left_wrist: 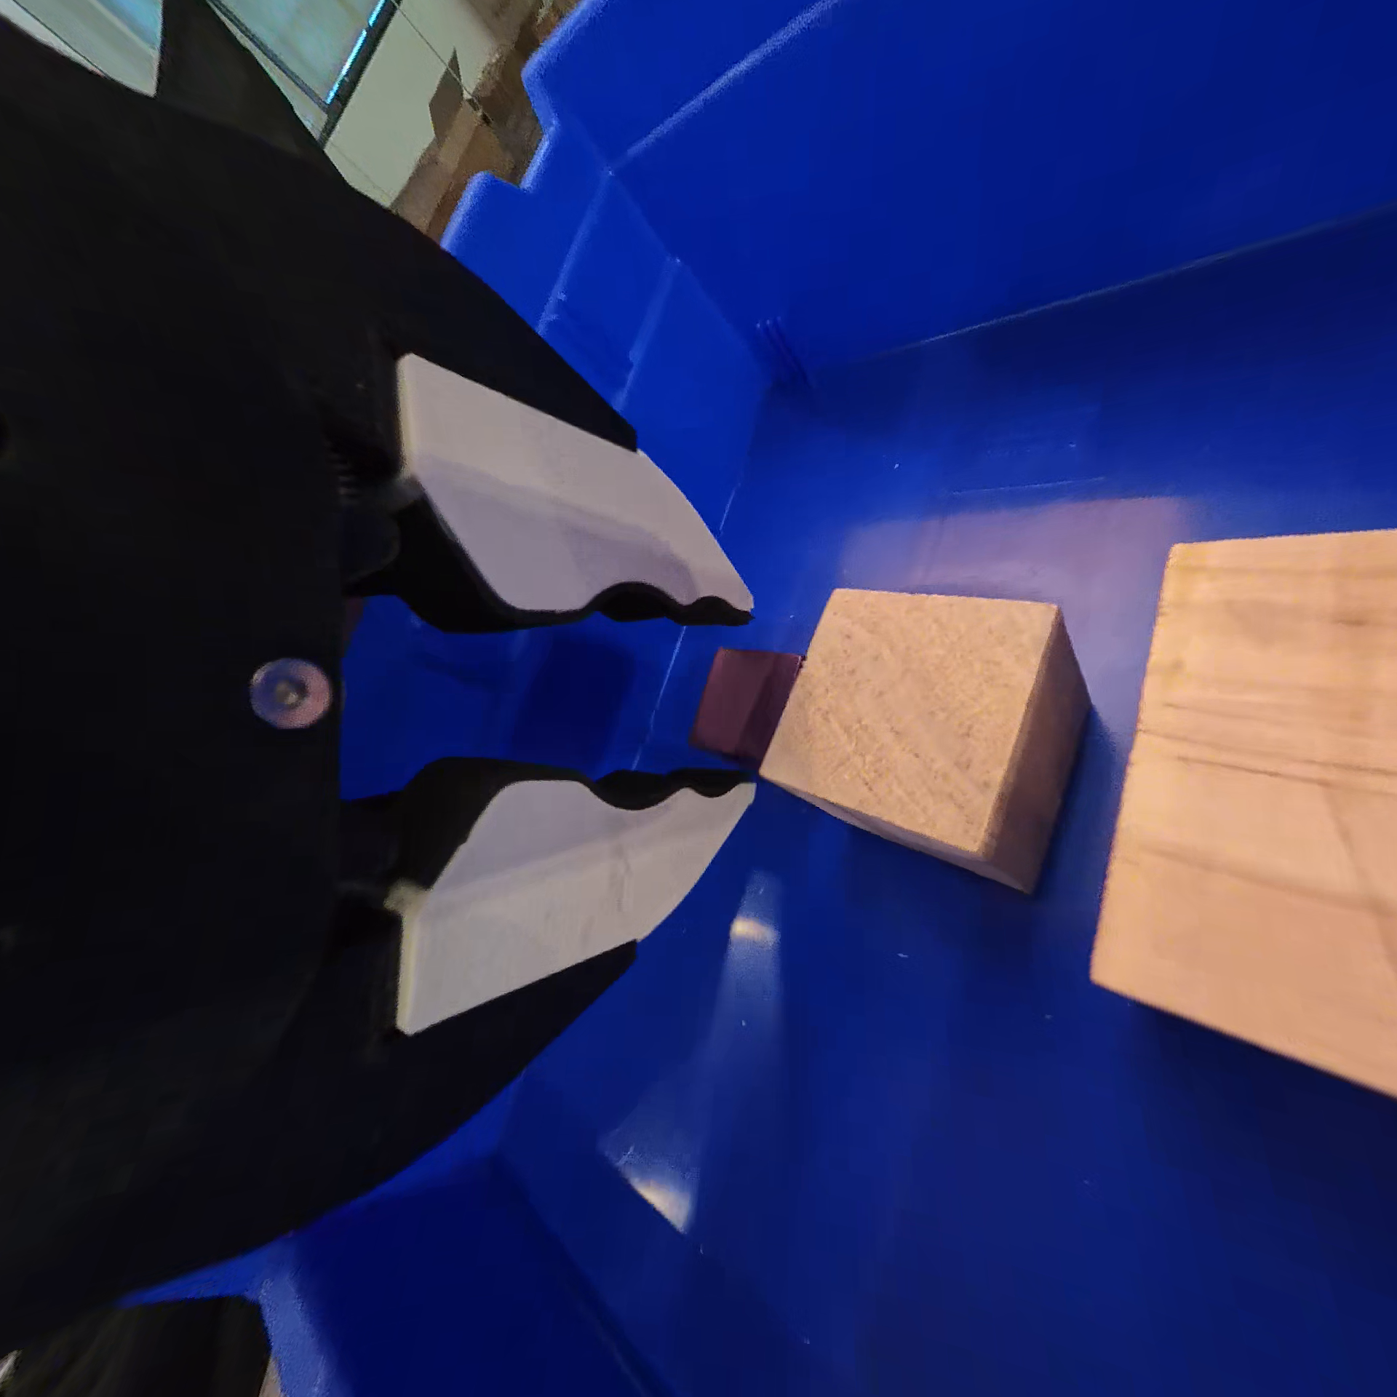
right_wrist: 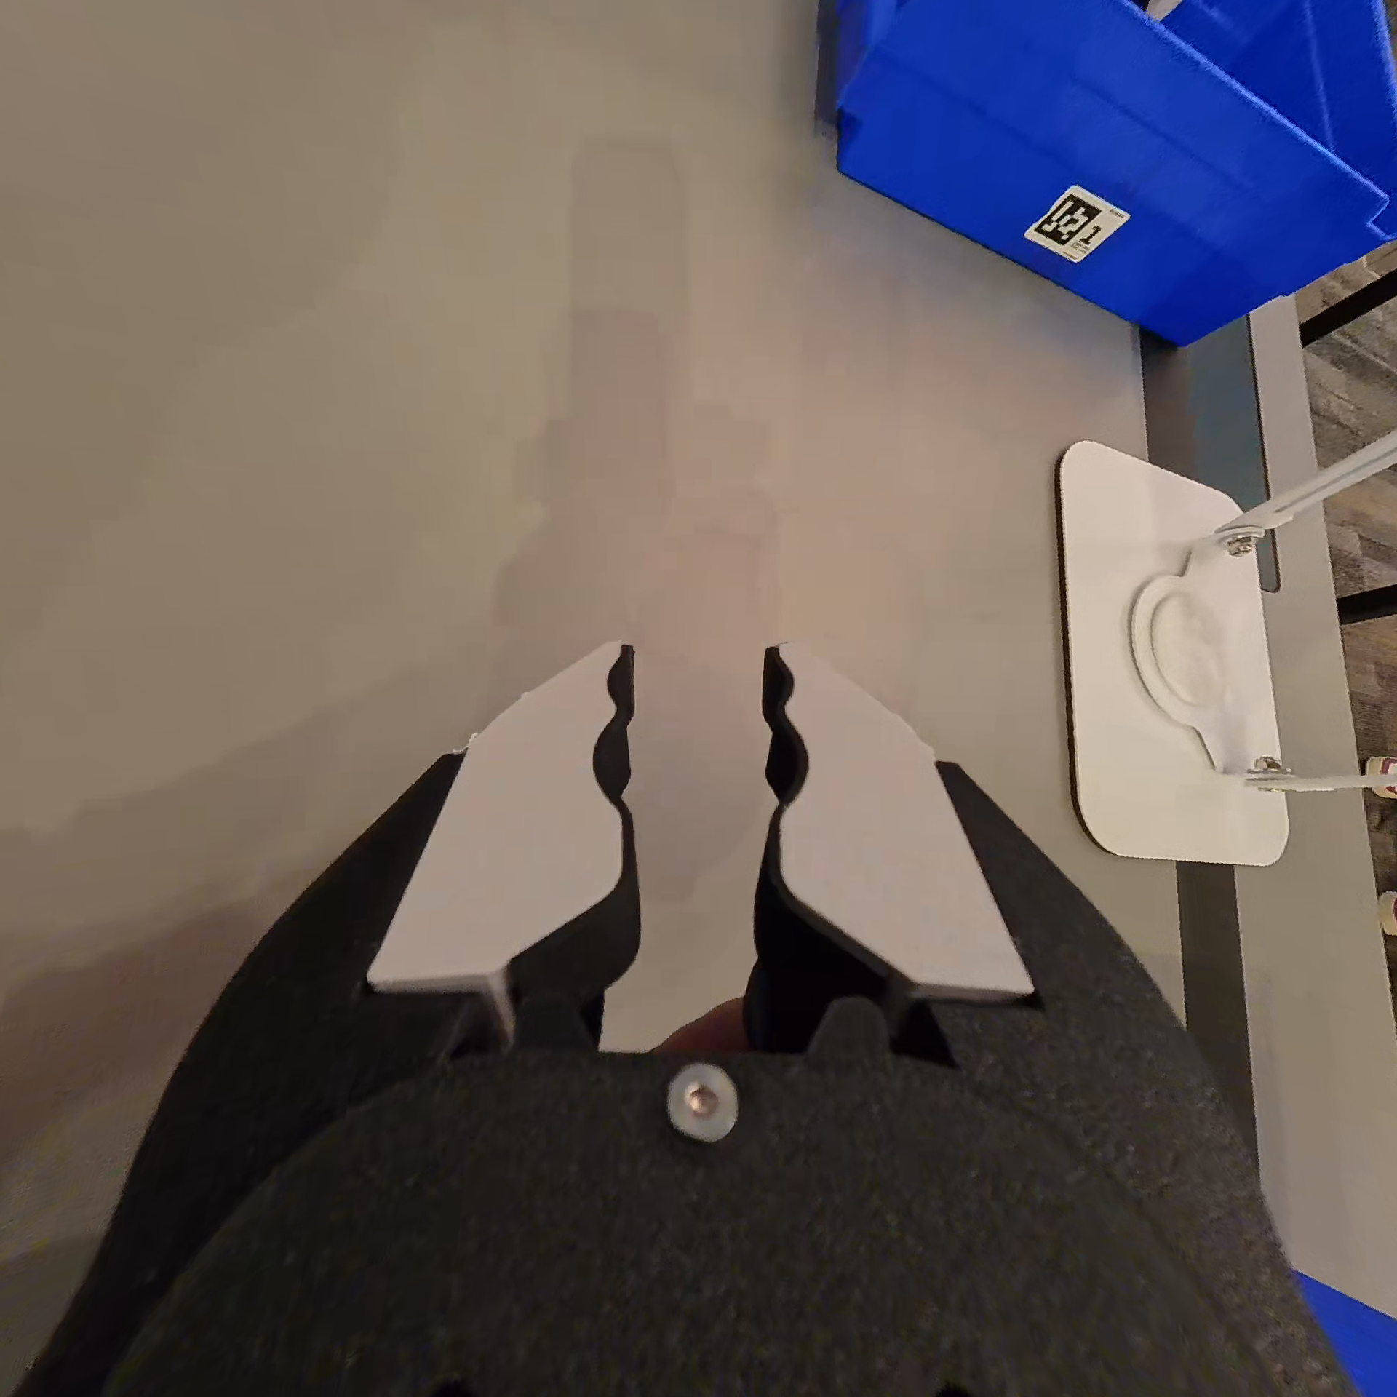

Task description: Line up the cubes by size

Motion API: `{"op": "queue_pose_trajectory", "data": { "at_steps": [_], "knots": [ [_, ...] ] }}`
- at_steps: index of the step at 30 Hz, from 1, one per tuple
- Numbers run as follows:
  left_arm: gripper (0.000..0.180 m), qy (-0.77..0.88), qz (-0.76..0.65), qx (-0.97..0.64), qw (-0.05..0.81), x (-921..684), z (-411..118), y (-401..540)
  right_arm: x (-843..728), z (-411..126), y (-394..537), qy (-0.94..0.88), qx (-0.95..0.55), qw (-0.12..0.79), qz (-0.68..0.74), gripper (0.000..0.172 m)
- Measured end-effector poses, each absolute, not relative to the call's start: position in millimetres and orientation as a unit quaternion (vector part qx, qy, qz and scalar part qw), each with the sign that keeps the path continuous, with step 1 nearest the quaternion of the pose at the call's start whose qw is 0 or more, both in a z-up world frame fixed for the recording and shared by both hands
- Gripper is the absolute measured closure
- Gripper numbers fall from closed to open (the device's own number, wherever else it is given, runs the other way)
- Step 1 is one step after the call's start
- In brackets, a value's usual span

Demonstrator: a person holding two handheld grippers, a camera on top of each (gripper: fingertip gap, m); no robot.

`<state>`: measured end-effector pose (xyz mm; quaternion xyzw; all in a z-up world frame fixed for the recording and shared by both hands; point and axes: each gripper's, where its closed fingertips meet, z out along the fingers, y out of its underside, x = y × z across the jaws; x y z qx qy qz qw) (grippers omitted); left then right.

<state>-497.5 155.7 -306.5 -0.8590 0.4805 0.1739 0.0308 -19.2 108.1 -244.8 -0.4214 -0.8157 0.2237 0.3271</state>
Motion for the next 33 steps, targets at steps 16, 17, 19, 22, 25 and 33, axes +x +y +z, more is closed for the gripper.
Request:
{"op": "queue_pose_trajectory", "data": {
  "at_steps": [16,17,19,22,25,33],
  "knots": [
    [0.151,0.465,0.172,-0.868,0.035,-497.5,-305.4,155.8,-17.3,-243.7,109.5,-0.815,-0.422,0.329,0.223,0.139],
    [0.151,0.461,0.170,-0.870,0.050,-494.8,-301.3,156.2,-17.3,-243.1,110.0,-0.814,-0.422,0.330,0.223,0.139],
    [0.151,0.447,0.179,-0.873,0.081,-494.9,-288.1,155.3,-17.6,-241.1,110.7,-0.813,-0.421,0.334,0.224,0.139],
    [0.151,0.426,0.177,-0.874,0.153,-486.1,-260.4,149.0,-19.6,-235.0,110.0,-0.808,-0.419,0.344,0.230,0.139],
    [0.152,0.407,0.187,-0.865,0.227,-476.6,-226.1,139.2,-22.8,-227.5,108.2,-0.803,-0.414,0.356,0.237,0.139],
    [0.152,0.445,0.165,-0.762,0.440,-362.8,-121.0,127.3,-45.9,-174.1,107.7,-0.773,-0.377,0.443,0.254,0.138]
  ]
}}
